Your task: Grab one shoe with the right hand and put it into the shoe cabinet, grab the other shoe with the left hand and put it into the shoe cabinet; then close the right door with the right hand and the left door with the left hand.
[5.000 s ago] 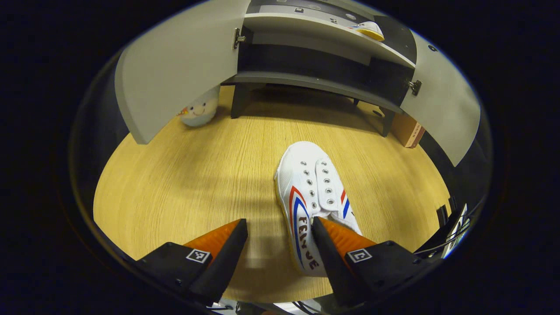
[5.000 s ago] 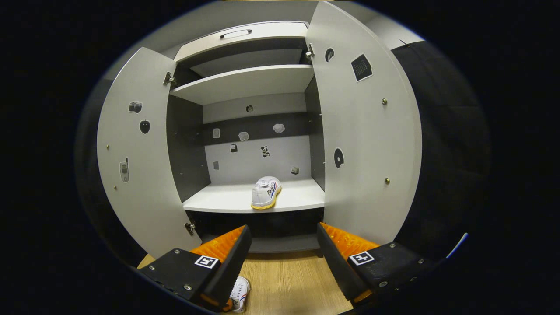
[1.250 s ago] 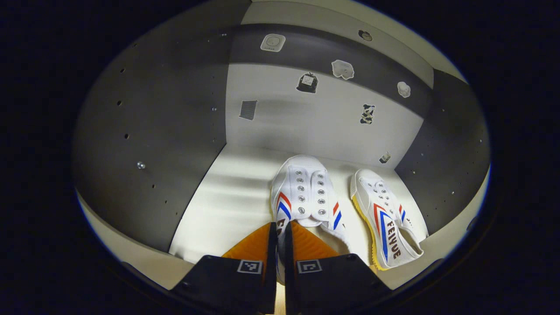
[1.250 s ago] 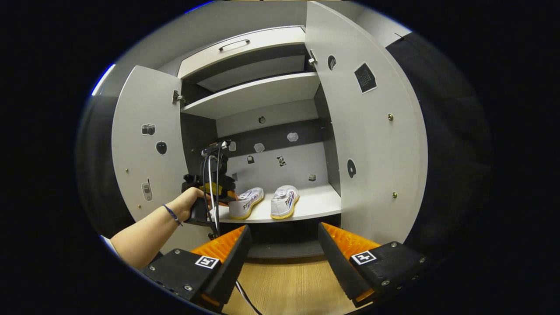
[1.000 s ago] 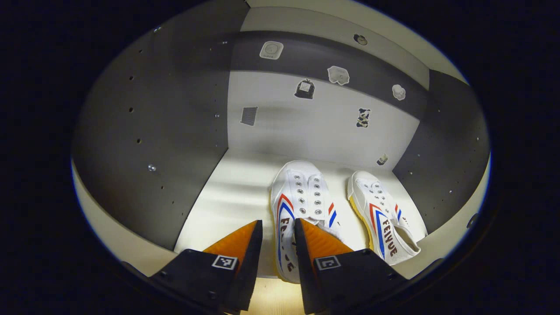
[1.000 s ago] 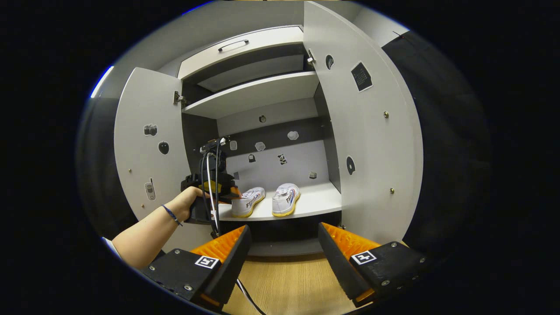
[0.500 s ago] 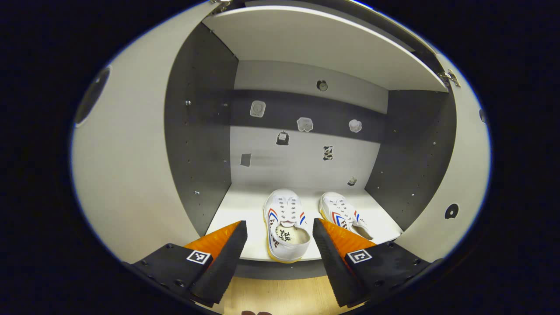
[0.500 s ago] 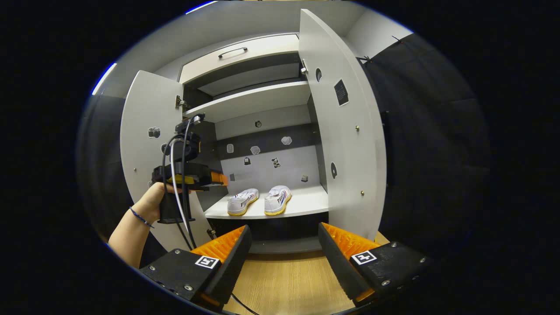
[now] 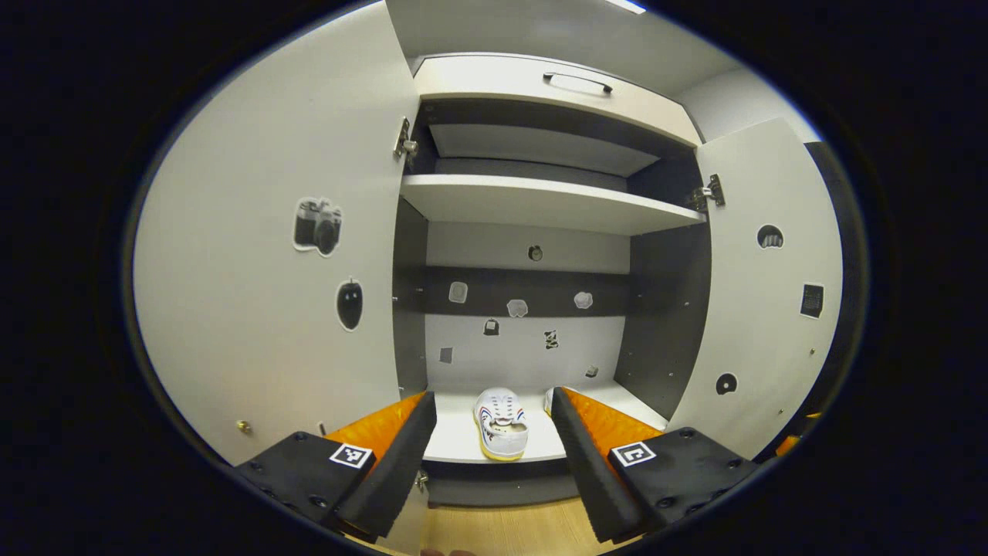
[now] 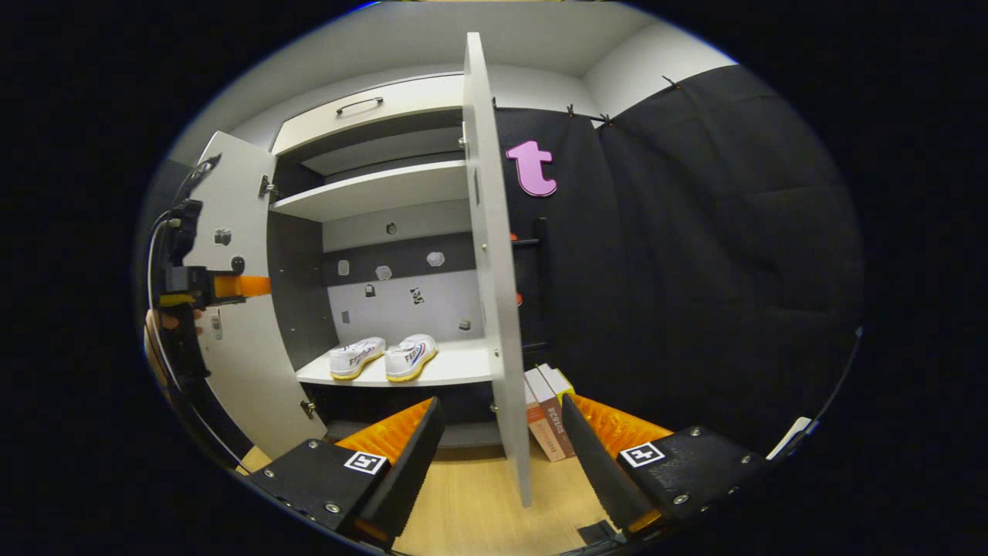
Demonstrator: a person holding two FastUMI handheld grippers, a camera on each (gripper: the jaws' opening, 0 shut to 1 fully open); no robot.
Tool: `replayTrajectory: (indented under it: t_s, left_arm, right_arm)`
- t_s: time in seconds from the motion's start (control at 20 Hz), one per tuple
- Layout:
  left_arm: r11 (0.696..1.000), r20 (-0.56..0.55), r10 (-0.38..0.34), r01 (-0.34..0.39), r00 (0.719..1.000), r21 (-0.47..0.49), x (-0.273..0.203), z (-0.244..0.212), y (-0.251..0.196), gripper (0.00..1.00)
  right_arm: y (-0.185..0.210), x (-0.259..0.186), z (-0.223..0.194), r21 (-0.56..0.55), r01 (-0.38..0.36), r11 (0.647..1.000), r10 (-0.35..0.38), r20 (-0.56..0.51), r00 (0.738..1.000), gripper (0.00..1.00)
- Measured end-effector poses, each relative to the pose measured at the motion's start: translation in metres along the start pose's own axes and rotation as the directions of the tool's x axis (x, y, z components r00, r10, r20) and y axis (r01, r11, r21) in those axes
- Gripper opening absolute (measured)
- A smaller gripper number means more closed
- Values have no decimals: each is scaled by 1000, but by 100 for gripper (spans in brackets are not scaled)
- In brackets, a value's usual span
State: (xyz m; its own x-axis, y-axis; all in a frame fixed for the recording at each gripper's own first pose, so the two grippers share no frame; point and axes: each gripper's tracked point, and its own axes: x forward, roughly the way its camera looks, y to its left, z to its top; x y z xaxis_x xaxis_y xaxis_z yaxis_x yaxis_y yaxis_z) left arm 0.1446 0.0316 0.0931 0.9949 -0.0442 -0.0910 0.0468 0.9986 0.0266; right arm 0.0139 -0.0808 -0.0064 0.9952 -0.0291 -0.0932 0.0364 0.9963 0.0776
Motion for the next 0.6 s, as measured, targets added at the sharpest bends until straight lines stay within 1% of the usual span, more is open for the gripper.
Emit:
replayTrajectory:
  t_s: [0.05, 0.1, 0.15, 0.3, 0.35, 0.4, 0.5, 0.55, 0.6]
  left_arm:
    - [1000, 15, -5, 5, 1000, 0, -11, 3, -1, 99]
    - [1000, 26, -10, 10, 1000, -3, -22, 5, 0, 96]
    - [1000, 34, -11, 11, 999, -7, -34, 6, 3, 96]
    - [1000, 61, 11, -11, 998, -4, -64, 9, 17, 96]
    - [1000, 62, 16, -15, 998, -8, -74, 9, 21, 96]
    - [1000, 62, 22, -21, 998, -16, -84, 10, 26, 94]
    - [999, 63, 42, -41, 997, -22, -95, 5, 39, 94]
    - [999, 72, 47, -46, 996, -17, -100, 6, 43, 97]
    - [999, 75, 53, -52, 996, -12, -106, 6, 47, 96]
  right_arm:
    - [-14, 4, -1, -12, 26, 1000, -26, -2, 1000, 94]
    - [-27, 7, -2, -19, 46, 999, -46, -2, 999, 94]
    - [-39, 8, -3, -24, 61, 998, -61, -2, 998, 94]
    - [-64, 23, -13, -31, 93, 995, -93, -3, 996, 94]
    - [-70, 33, -15, -30, 100, 994, -101, -4, 995, 94]
    - [-75, 42, -18, -33, 108, 994, -108, -3, 994, 94]
    - [-83, 56, -24, -46, 110, 993, -111, -6, 994, 94]
    - [-87, 64, -29, -52, 114, 992, -115, -15, 993, 94]
    - [-87, 69, -33, -57, 111, 992, -112, -24, 993, 94]
